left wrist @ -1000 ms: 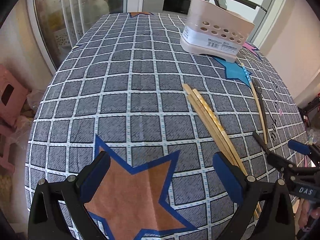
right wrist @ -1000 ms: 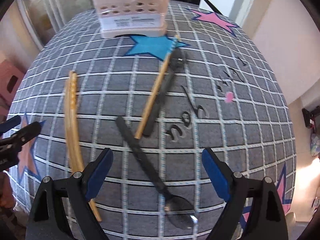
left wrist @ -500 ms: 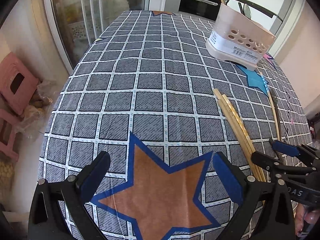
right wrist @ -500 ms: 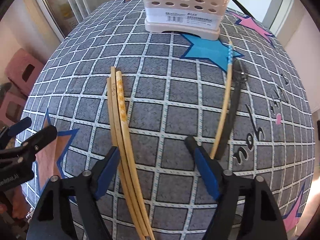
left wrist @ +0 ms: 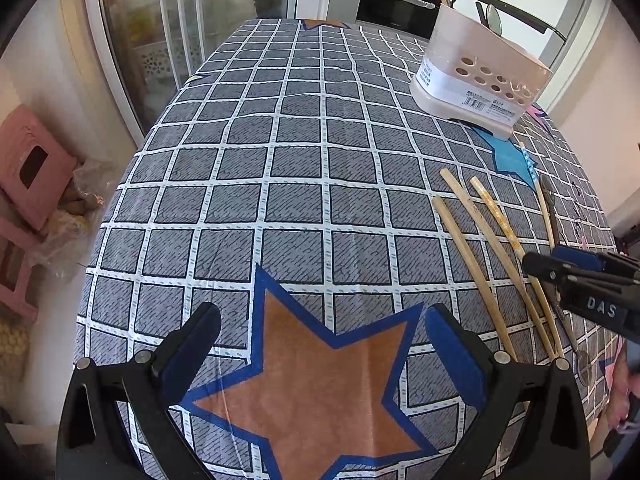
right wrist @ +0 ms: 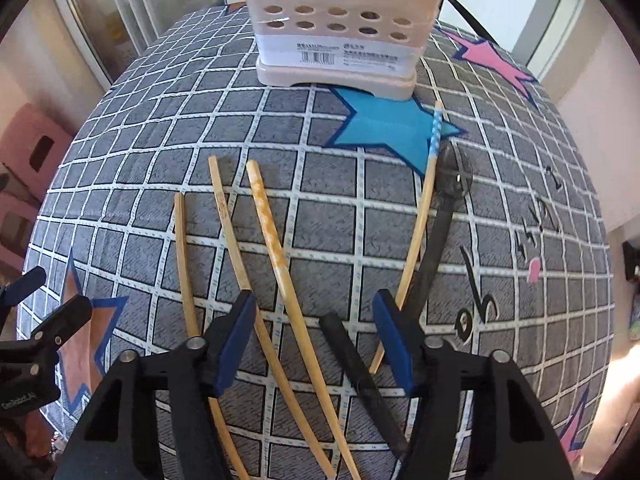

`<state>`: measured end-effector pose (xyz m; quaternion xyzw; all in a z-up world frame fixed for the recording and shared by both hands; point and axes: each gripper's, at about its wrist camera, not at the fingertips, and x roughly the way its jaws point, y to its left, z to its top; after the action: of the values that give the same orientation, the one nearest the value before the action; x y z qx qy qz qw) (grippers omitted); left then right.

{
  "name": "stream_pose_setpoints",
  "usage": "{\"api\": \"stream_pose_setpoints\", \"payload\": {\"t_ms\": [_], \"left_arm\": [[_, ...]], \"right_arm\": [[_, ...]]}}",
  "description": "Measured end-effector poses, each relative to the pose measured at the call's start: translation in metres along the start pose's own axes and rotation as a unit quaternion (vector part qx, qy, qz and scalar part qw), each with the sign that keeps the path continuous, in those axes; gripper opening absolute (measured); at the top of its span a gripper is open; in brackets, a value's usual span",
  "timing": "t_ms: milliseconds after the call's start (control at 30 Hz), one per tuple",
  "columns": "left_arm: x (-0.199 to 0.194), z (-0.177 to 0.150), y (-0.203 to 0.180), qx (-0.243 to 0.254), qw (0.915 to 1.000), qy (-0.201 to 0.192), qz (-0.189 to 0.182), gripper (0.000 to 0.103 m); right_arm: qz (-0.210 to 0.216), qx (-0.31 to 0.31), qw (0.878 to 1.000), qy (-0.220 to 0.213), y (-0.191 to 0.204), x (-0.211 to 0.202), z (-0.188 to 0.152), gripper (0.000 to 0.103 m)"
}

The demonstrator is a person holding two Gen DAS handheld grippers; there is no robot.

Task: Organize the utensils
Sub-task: 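Lower the left tool onto one wooden chopstick and close on it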

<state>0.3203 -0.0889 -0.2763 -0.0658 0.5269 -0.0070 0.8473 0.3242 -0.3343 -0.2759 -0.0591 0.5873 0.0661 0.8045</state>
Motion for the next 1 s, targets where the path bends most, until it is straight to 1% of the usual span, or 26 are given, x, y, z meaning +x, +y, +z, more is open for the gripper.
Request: {"api": "stream_pose_setpoints", "payload": {"t_ms": [33,67,133,167,200,333,400,467,500,533,567,600,700,800,833,867,900,933,1000], "left_arm": [[0.000,0.000,0.001,-0.001,1.0000,-0.001,0.000,0.103],[-0.001,0.000,0.002,-0.002,1.0000,-0.001,0.000,0.103],[-0.002,0.000,0.003,-0.003,1.0000,-0.001,-0.001,0.103],[-0.002,-0.001,0.003,-0.003,1.0000,-0.001,-0.001,0.103],[-0.002,-0.001,0.003,-0.002,1.0000,-0.001,-0.001,0.103],[0.001,-0.003,-0.003,0.006,1.0000,0.006,-0.002,0.103],[0.002,-0.003,-0.009,0.013,0.9999,0.010,-0.002,0.103],[0.002,-0.003,-0.016,0.021,0.9997,0.014,-0.003,0.103],[0.002,-0.002,-0.020,0.023,0.9996,0.016,-0.002,0.103],[0.001,-0.002,-0.022,0.025,0.9995,0.016,-0.002,0.103],[0.001,-0.001,-0.026,0.027,0.9995,0.017,-0.002,0.103],[0.002,0.000,-0.029,0.028,0.9994,0.020,-0.004,0.103],[0.005,0.003,-0.042,0.029,0.9986,0.039,-0.020,0.103],[0.014,0.007,-0.057,0.032,0.9966,0.066,-0.037,0.103],[0.018,0.009,-0.063,0.032,0.9961,0.073,-0.038,0.101],[0.021,0.010,-0.068,0.031,0.9954,0.082,-0.037,0.095],[0.026,0.012,-0.074,0.028,0.9946,0.093,-0.037,0.095],[0.027,0.014,-0.079,0.027,0.9952,0.090,-0.028,0.095],[0.031,0.019,-0.089,0.024,0.9947,0.098,-0.020,0.095]], "right_arm": [[0.005,-0.002,1.000,0.005,0.001,0.003,0.004,0.049],[0.008,-0.003,1.000,0.013,0.002,0.006,0.007,0.048],[0.009,-0.005,1.000,0.024,0.002,0.013,0.008,0.039],[0.010,-0.007,0.999,0.030,0.002,0.016,0.009,0.038],[0.010,-0.011,1.000,0.026,0.002,0.016,0.010,0.037],[0.010,-0.039,0.999,0.033,0.009,0.019,0.016,0.035],[-0.001,-0.064,0.997,0.039,0.016,0.021,0.022,0.035],[0.002,-0.067,0.997,0.048,0.018,0.022,0.025,0.033],[0.016,-0.061,0.997,0.052,0.016,0.022,0.025,0.026],[0.024,-0.057,0.997,0.053,0.015,0.022,0.026,0.021],[0.023,-0.054,0.997,0.052,0.013,0.022,0.025,0.016],[0.024,-0.049,0.997,0.050,0.011,0.022,0.025,0.008],[0.045,-0.018,0.998,0.037,-0.007,0.020,0.025,0.008],[0.073,0.020,0.997,0.007,-0.026,0.005,0.019,0.008],[0.080,0.028,0.996,-0.004,-0.032,-0.002,0.017,0.008],[0.085,0.032,0.996,-0.012,-0.037,-0.007,0.015,0.008],[0.093,0.038,0.995,-0.024,-0.043,-0.016,0.011,0.008],[0.097,0.041,0.994,-0.031,-0.046,-0.022,0.008,0.008],[0.104,0.045,0.992,-0.049,-0.052,-0.036,0.003,0.008]]}}
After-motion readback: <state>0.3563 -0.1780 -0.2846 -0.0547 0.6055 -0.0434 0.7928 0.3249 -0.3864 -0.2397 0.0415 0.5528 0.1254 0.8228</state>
